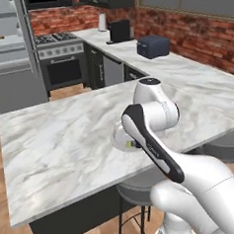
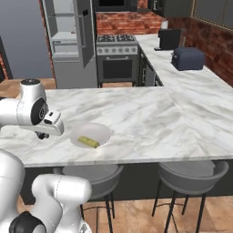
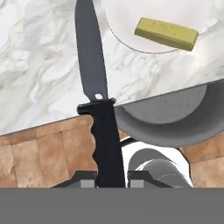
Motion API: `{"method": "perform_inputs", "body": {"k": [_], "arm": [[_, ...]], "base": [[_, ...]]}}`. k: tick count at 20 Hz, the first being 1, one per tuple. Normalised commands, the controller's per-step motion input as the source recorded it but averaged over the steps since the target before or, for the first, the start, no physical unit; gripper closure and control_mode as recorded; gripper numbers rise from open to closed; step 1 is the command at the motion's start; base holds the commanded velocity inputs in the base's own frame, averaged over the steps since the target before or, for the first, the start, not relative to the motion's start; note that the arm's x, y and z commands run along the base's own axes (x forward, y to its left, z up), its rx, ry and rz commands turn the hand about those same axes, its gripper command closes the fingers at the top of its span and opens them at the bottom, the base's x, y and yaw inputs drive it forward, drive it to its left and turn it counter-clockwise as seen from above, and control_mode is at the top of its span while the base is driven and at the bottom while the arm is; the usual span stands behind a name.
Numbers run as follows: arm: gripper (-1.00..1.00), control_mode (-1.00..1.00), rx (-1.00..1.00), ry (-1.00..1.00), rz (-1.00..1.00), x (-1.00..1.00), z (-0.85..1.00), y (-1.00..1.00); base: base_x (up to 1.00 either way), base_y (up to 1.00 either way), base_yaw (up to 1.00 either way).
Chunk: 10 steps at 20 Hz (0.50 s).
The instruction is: Retrieve the butter from the fridge and place it on a plate on the dining table. Then retrieve the butter knife by the fridge and place it near the plate.
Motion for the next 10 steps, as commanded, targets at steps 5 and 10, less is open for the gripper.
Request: {"method": "perform_inputs", "body": {"k": [5, 10], "arm": [[1.0, -1.0, -0.11, 0.08, 0.09, 0.78, -0.04, 0.71], [1.0, -1.0, -0.02, 0.07, 0.0, 0.92, -0.07, 0.04]], "base": [[0.0, 0.0, 0.0], [0.0, 0.0, 0.0]]}}
